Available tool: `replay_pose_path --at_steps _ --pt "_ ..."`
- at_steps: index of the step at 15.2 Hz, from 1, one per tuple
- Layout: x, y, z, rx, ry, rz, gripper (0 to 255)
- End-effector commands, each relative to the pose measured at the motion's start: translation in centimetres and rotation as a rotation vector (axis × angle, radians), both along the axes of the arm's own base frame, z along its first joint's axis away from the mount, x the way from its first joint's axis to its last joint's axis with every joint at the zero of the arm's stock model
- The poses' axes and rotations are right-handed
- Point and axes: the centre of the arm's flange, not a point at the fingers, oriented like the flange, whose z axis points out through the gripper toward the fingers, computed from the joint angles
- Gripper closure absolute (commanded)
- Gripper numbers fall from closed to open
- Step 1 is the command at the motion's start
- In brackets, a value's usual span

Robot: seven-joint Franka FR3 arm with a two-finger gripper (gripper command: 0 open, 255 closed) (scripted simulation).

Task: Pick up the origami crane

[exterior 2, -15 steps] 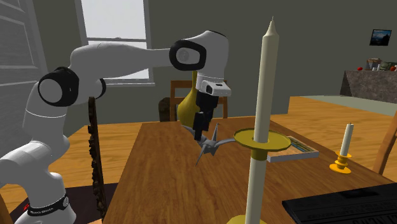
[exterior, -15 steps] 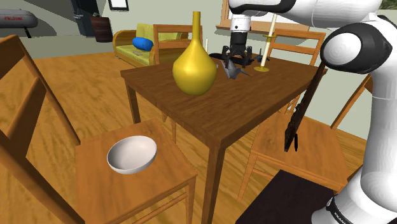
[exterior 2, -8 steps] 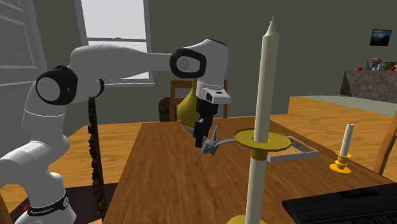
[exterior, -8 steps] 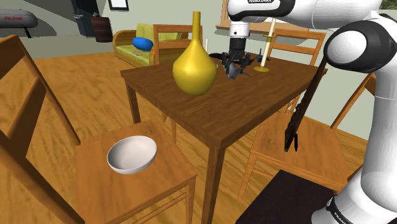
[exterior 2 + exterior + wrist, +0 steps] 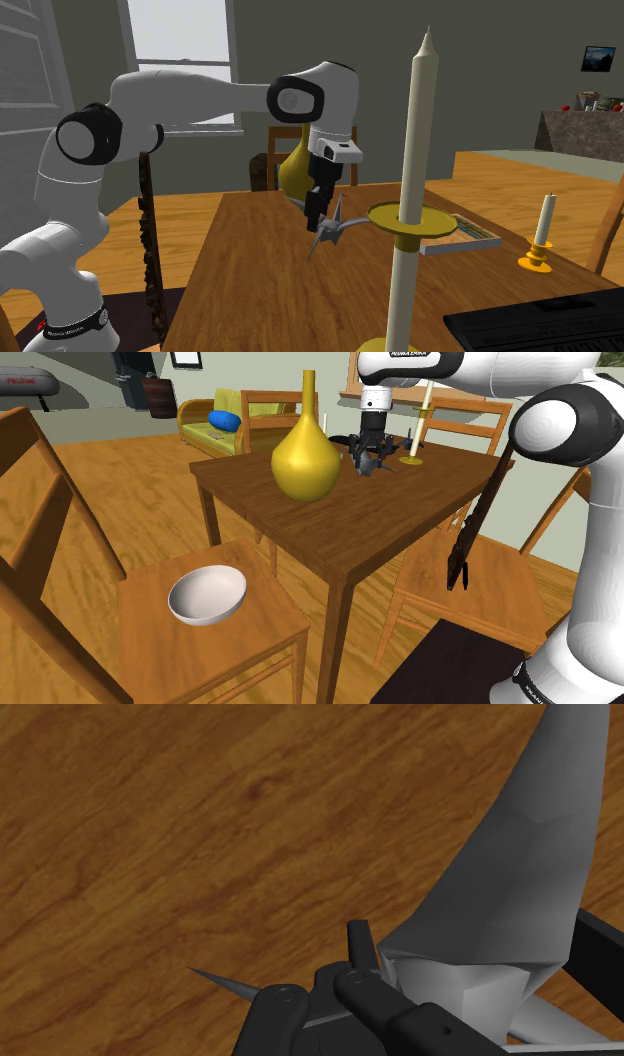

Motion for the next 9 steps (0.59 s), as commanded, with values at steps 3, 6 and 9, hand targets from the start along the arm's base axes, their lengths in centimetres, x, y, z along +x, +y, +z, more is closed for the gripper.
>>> replay_pose_path --at_steps 3,6,9 --pt "0.0 0.0 1.5 0.000 0.001 0.000 255" --pt "0.0 0.0 3.1 0.000 0.001 0.000 255" --pt "0.0 0.0 4.7 0.000 0.001 0.000 255"
